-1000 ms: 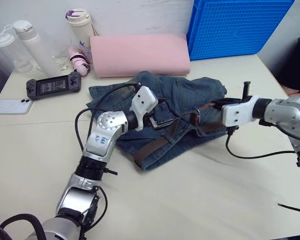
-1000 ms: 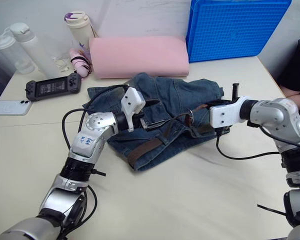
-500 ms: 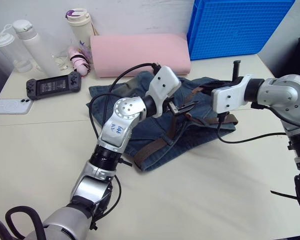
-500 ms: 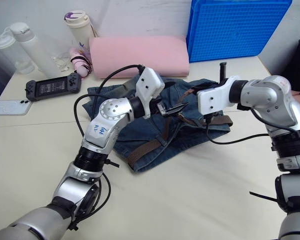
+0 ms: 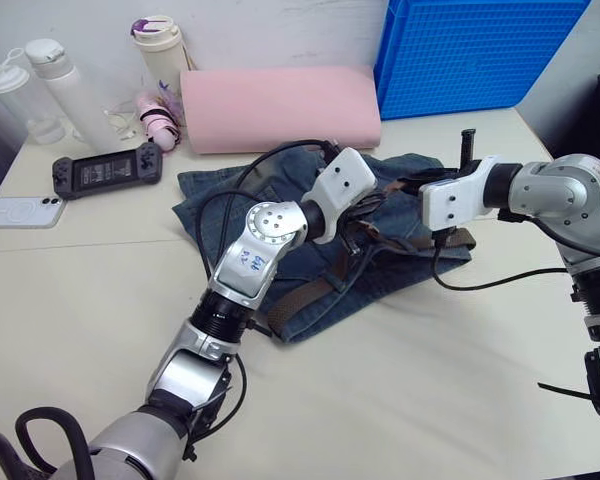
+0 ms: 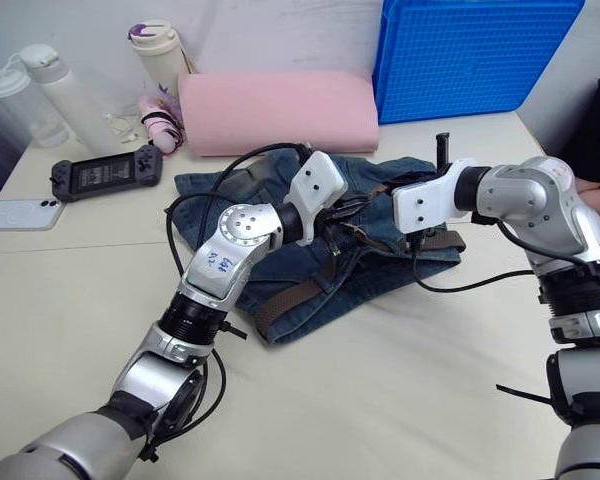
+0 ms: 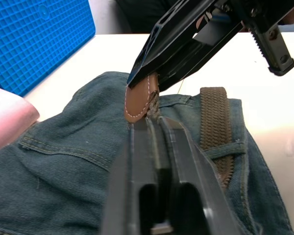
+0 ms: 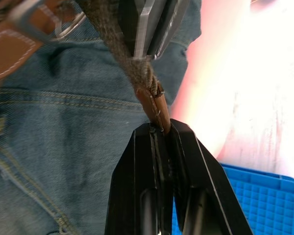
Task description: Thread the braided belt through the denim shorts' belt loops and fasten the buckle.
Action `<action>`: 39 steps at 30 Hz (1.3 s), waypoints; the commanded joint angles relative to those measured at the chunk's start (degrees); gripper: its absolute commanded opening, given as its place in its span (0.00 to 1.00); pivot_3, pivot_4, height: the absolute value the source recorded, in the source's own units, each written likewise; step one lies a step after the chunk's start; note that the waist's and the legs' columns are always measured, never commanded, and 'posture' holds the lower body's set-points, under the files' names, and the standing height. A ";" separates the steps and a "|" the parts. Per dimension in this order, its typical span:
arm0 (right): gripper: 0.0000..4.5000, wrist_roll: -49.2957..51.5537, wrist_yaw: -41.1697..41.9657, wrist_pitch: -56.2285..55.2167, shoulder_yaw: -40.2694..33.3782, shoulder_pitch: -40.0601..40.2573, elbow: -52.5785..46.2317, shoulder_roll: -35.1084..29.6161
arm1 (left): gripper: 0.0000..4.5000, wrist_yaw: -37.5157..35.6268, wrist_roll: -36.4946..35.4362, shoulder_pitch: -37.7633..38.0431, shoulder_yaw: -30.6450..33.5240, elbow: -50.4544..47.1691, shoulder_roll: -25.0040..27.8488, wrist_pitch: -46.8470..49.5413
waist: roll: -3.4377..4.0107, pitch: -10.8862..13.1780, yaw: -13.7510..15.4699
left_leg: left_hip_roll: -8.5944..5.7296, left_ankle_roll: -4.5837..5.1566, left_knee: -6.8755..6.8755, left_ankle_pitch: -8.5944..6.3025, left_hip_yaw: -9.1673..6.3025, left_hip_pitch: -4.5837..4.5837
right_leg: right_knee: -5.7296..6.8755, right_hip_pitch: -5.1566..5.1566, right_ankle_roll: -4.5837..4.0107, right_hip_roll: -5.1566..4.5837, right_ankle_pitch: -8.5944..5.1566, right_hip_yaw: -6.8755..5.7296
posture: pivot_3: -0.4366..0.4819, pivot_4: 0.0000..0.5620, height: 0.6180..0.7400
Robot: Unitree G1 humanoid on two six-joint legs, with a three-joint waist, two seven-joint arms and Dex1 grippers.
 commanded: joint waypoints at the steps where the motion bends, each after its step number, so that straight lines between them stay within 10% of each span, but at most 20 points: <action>1: 0.00 5.82 1.45 4.40 -3.50 0.76 -4.05 0.82 | 0.01 0.40 -0.41 -0.99 0.11 -0.27 -1.13 0.99 | 0.00 0.00 -0.01 | 0.00 0.00 0.00 0.00 0.01 0.00 | 0.00 0.00 0.00 0.00 0.00 0.00 | 0.48 0.27 1.00; 9: 0.68 13.99 6.47 24.97 -9.10 10.57 -10.85 -2.16 | 0.00 3.31 -4.27 -0.47 4.67 -0.20 -4.64 8.14 | 0.00 0.00 0.47 | -0.01 0.00 0.09 0.00 -0.06 -0.07 | 0.05 -0.01 0.00 -0.01 0.00 -0.04 | 0.48 0.27 1.00; 13: 0.68 21.70 6.63 37.31 -13.93 16.45 -14.94 -0.14 | 0.00 4.43 -5.22 -0.60 5.70 -0.76 -5.42 11.08 | 0.00 0.00 0.25 | 0.00 0.01 0.10 0.00 -0.02 -0.05 | 0.09 -0.01 0.01 0.00 0.01 0.00 | 0.48 0.27 1.00; 21: 0.02 29.38 4.15 51.01 -13.57 17.18 -17.97 9.58 | 0.00 5.99 -8.34 1.03 6.59 -4.46 -8.23 16.66 | 0.05 -0.03 0.05 | 0.01 0.00 0.12 0.00 -0.01 -0.03 | 0.15 -0.06 0.01 0.00 0.01 0.03 | 0.48 0.27 1.00; 31: 0.02 31.90 7.44 55.37 -8.11 17.27 -19.57 15.41 | 0.00 6.98 -8.63 2.48 5.73 -5.19 -9.31 17.70 | 0.08 -0.05 0.10 | -0.04 0.00 0.17 0.00 -0.03 -0.07 | 0.17 -0.10 0.02 -0.02 0.01 0.04 | 0.48 0.27 1.00; 39: 0.02 14.64 7.14 42.15 3.21 18.66 -13.36 8.42 | 0.00 5.82 -10.57 3.72 8.47 -7.39 -4.83 20.78 | 0.00 -0.26 0.13 | -0.09 0.00 0.19 0.00 -0.01 -0.04 | 0.20 -0.11 0.02 -0.05 0.01 0.10 | 0.48 0.27 1.00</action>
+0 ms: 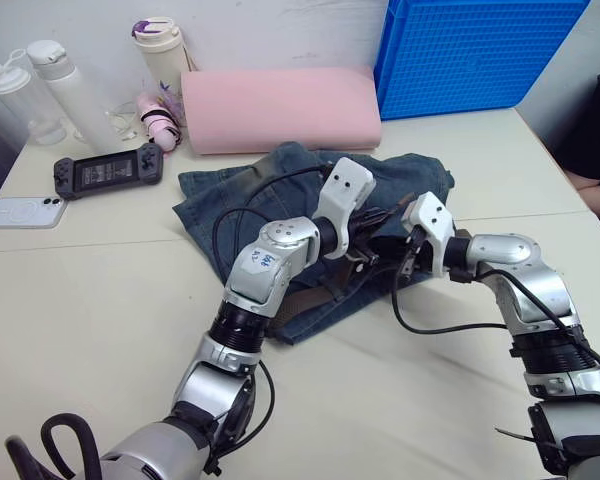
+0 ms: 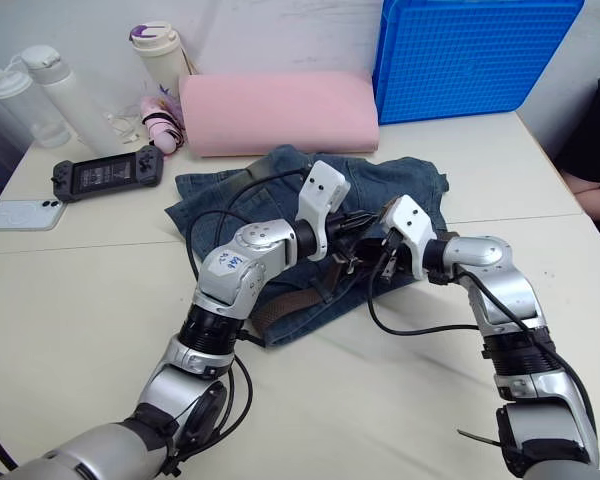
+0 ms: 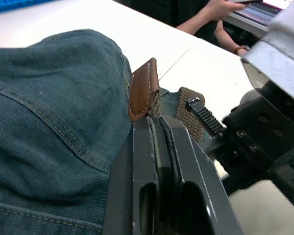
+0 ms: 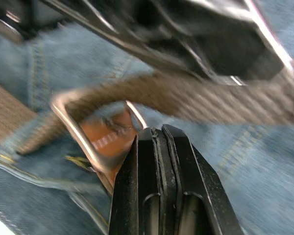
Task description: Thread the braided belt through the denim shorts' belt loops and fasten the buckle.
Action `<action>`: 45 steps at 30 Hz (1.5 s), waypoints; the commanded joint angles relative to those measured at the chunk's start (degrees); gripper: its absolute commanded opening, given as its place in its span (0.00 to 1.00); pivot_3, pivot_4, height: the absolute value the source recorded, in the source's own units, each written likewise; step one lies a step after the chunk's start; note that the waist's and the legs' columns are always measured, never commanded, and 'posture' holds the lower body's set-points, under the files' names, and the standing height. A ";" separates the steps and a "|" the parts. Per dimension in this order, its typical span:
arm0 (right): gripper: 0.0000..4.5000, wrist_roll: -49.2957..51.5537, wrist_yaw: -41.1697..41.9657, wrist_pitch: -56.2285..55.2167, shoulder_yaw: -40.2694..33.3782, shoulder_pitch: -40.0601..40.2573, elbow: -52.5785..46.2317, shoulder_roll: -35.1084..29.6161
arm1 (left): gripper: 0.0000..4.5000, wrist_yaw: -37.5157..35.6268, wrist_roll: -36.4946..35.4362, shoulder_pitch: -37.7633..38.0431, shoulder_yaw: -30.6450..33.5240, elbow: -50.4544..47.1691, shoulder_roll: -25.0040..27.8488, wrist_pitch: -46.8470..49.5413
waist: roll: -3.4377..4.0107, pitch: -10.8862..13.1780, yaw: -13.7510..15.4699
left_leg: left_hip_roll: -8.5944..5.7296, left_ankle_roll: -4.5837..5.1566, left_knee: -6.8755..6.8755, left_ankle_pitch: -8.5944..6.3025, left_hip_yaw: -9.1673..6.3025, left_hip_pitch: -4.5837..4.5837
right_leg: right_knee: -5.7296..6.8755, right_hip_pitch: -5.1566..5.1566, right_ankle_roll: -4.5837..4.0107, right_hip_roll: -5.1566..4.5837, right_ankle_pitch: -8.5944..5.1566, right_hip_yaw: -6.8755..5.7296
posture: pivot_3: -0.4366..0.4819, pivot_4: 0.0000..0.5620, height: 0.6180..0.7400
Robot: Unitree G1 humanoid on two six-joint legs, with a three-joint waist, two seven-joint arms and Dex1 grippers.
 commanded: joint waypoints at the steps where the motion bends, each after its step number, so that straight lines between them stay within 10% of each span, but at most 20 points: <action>1: 0.02 -8.13 -1.20 -5.29 3.76 0.48 4.81 -2.70 | 0.00 -1.02 -1.56 0.80 1.96 -4.77 3.24 1.29 | -0.14 -0.21 -0.01 | 0.01 0.00 0.00 0.00 0.00 0.01 | 0.01 0.00 0.00 0.01 0.00 0.00 | 0.48 0.27 1.00; 22: 0.02 3.89 3.26 7.69 -3.32 -1.30 -1.06 0.11 | 0.00 -2.61 1.85 14.16 -9.09 -14.14 15.64 3.23 | -0.32 -0.54 -0.16 | 0.04 -0.01 -0.03 -0.01 -0.10 0.01 | -0.04 0.04 -0.01 0.02 0.00 0.01 | 0.48 0.27 1.00; 45: 0.02 7.14 6.56 13.36 -4.20 -3.12 -2.85 -2.14 | 0.00 -1.32 1.71 14.25 -9.32 -13.52 11.93 0.35 | -0.33 -0.54 0.25 | 0.00 0.00 -0.01 -0.01 -0.12 -0.04 | -0.05 0.05 0.00 -0.03 0.00 0.00 | 0.48 0.27 1.00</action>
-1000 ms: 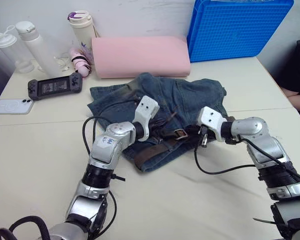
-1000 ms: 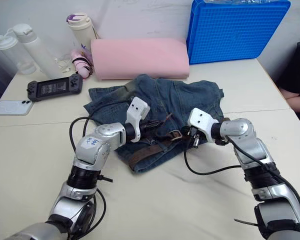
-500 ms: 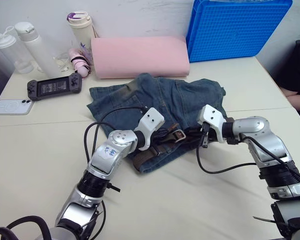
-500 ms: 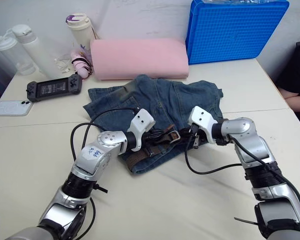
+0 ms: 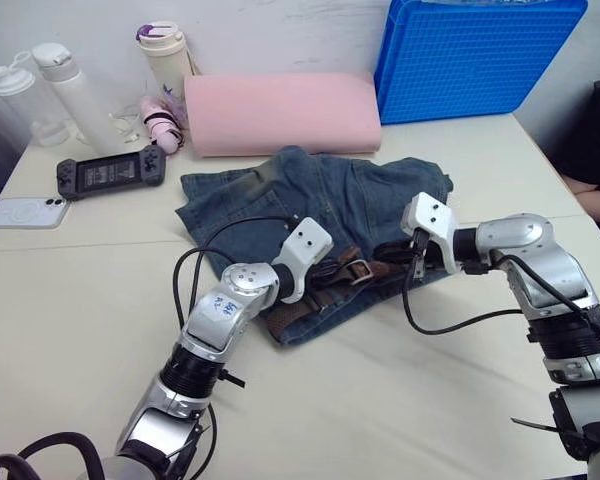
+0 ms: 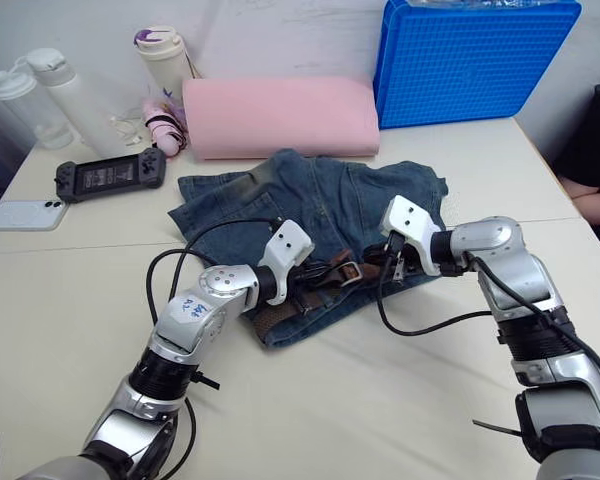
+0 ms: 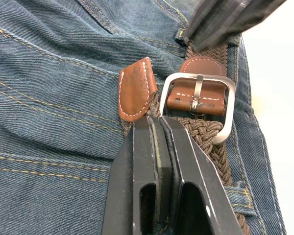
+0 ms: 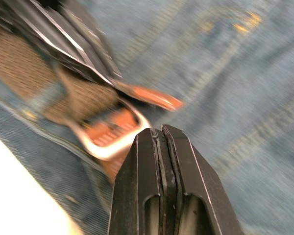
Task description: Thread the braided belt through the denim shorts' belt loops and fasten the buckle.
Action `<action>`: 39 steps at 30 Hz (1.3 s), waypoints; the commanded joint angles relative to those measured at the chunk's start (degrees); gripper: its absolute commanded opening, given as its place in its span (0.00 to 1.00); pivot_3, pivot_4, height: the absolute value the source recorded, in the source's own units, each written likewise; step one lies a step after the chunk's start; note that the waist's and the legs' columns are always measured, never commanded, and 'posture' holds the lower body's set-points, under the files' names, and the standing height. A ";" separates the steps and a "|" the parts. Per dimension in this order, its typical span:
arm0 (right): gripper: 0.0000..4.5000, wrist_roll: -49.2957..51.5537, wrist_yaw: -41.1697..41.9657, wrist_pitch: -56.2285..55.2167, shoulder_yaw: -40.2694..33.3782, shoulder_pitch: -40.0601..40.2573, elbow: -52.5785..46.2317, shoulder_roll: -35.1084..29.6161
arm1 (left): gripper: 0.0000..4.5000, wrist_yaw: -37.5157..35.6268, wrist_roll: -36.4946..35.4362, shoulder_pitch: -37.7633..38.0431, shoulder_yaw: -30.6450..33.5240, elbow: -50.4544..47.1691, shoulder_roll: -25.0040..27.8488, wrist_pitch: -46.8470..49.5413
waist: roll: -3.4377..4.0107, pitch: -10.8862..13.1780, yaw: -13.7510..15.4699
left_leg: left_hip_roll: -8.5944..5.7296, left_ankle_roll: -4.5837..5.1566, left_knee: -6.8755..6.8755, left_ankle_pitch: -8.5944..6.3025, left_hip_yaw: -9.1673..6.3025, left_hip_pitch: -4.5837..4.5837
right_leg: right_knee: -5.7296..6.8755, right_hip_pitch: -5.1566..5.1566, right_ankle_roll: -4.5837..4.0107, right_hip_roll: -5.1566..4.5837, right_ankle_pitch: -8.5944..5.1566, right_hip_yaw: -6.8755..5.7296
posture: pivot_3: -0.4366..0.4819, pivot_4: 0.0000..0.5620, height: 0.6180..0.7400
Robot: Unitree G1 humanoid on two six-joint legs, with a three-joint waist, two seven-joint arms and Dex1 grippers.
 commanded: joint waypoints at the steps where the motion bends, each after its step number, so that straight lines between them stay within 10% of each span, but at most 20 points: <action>1: 0.02 1.24 -0.93 1.29 -1.13 1.22 -2.58 0.30 | 0.00 -0.29 -0.04 -0.24 -0.52 -0.35 -0.73 -0.35 | 0.00 0.00 -0.01 | -0.03 0.01 0.00 0.00 0.00 0.01 | 0.01 0.00 0.00 -0.02 0.00 0.01 | 0.48 0.27 1.00; 39: 0.02 -1.03 14.77 2.32 10.46 -5.59 18.48 5.30 | 0.00 2.25 0.91 1.42 -0.93 -0.92 -3.83 -0.77 | -0.17 -0.20 -0.21 | -0.02 0.01 0.00 0.00 -0.02 0.08 | -0.02 0.07 0.00 -0.01 0.00 -0.01 | 0.48 0.27 1.00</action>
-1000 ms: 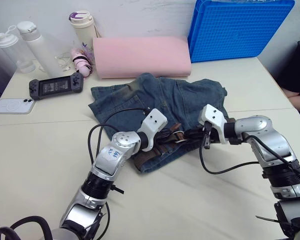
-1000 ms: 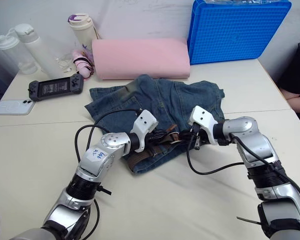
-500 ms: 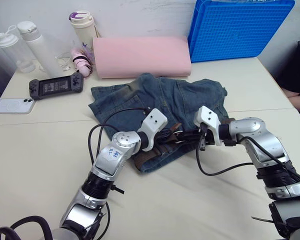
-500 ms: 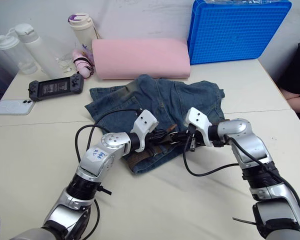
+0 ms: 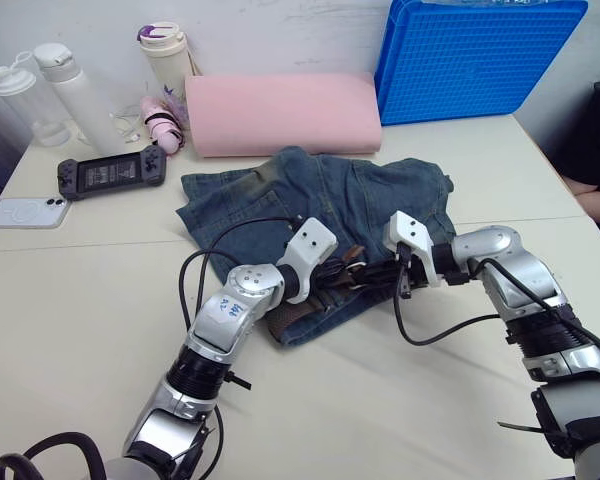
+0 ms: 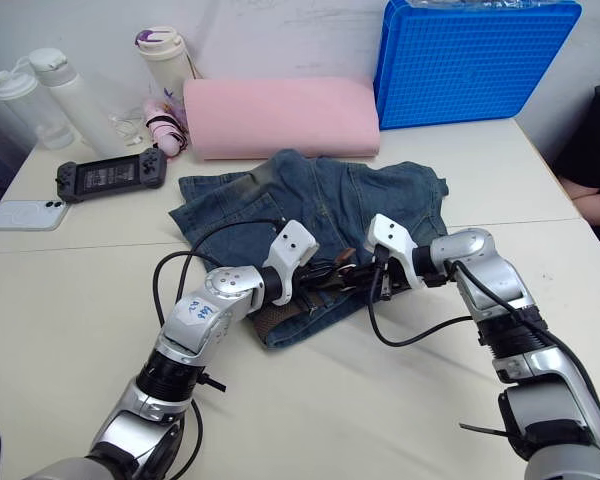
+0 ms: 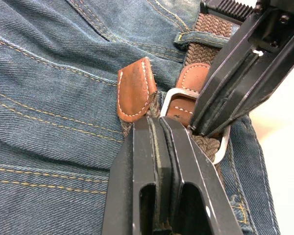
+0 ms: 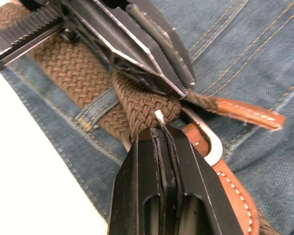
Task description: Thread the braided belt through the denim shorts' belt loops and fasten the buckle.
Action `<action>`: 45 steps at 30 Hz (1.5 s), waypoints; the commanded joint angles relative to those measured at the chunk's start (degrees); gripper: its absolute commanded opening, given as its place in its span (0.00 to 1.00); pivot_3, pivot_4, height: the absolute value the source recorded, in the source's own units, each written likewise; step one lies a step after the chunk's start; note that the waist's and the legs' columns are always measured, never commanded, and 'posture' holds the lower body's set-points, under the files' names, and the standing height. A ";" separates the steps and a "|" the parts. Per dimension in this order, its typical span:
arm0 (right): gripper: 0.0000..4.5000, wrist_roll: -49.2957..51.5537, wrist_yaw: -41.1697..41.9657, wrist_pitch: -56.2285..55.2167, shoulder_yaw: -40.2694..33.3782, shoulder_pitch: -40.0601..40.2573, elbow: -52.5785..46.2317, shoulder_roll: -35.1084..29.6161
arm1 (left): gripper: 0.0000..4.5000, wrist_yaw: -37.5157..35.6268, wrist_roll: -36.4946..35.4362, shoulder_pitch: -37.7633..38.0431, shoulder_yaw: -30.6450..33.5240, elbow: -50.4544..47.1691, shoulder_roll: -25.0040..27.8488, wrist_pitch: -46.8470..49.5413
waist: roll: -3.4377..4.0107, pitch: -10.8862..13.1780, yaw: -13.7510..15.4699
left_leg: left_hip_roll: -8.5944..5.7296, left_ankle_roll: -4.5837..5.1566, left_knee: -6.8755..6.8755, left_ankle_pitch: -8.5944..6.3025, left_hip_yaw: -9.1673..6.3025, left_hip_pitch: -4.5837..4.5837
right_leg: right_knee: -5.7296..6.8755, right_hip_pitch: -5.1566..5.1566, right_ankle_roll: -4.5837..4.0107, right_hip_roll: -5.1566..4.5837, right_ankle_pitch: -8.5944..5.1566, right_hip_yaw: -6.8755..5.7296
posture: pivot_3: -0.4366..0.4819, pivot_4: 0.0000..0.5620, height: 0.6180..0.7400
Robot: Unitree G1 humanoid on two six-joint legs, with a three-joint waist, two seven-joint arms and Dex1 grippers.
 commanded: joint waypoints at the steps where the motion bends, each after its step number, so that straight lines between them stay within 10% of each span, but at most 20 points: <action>1: 0.02 -2.11 3.18 0.68 3.88 -0.86 6.39 1.71 | 0.00 0.42 0.03 0.59 -0.80 -1.19 -1.12 -0.27 | -0.13 -0.22 -0.05 | 0.01 0.00 0.00 0.00 0.00 0.02 | -0.01 0.01 0.00 0.01 0.00 0.00 | 0.48 0.27 1.00; 13: 0.02 -1.09 8.20 0.40 0.57 -10.58 9.01 0.19 | 0.00 1.67 0.31 2.98 -1.14 -2.63 -0.91 0.15 | -0.13 -0.23 -0.17 | 0.02 -0.02 -0.07 -0.01 -0.04 -0.05 | -0.07 -0.07 0.00 0.00 0.00 -0.02 | 0.48 0.27 1.00; 45: 0.02 -6.88 5.97 -7.76 3.58 -5.82 8.69 3.94 | 0.00 1.21 0.63 2.20 -1.10 -2.39 -0.35 0.09 | -0.11 -0.25 -0.28 | 0.03 -0.03 -0.10 -0.01 -0.01 -0.02 | -0.05 -0.09 0.00 0.01 0.00 -0.03 | 0.48 0.27 1.00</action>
